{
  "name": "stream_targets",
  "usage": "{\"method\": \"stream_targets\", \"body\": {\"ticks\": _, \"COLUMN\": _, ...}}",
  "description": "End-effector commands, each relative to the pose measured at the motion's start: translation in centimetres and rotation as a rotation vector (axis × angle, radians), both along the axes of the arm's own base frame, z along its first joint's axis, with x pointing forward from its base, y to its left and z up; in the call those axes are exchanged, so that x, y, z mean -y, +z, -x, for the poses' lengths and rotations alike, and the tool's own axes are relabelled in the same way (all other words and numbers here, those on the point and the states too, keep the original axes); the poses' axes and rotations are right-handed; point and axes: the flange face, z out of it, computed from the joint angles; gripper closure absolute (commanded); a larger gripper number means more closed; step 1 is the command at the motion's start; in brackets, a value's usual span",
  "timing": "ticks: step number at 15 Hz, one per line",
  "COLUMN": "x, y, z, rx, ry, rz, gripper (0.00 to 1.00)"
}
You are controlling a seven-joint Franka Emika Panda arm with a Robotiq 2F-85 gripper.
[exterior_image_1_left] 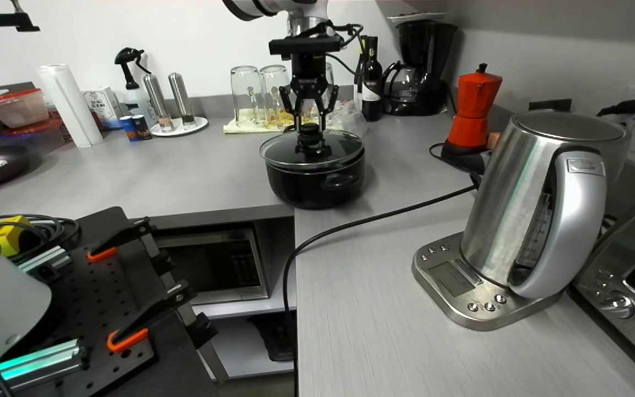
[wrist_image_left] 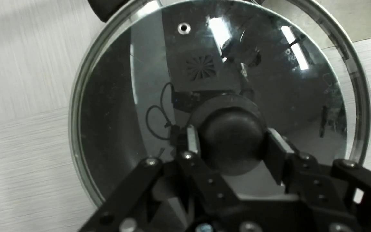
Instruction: Put the lid on the pot
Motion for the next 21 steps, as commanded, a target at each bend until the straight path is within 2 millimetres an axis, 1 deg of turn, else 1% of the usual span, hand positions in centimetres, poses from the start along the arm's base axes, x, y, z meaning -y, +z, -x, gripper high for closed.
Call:
{"method": "stream_targets", "body": {"ticks": 1, "x": -0.4, "y": 0.5, "z": -0.8, "rx": -0.003, "ry": 0.017, "rz": -0.017, "gripper": 0.75}}
{"method": "stream_targets", "body": {"ticks": 10, "x": -0.9, "y": 0.0, "z": -1.1, "rx": -0.001, "ry": 0.025, "rz": -0.016, "gripper": 0.75}}
{"method": "stream_targets", "body": {"ticks": 14, "x": -0.3, "y": -0.1, "z": -1.5, "rx": -0.002, "ry": 0.016, "rz": -0.017, "gripper": 0.75}}
{"method": "stream_targets", "body": {"ticks": 21, "x": 1.2, "y": -0.3, "z": -2.1, "rx": -0.002, "ry": -0.01, "rz": -0.024, "gripper": 0.75}}
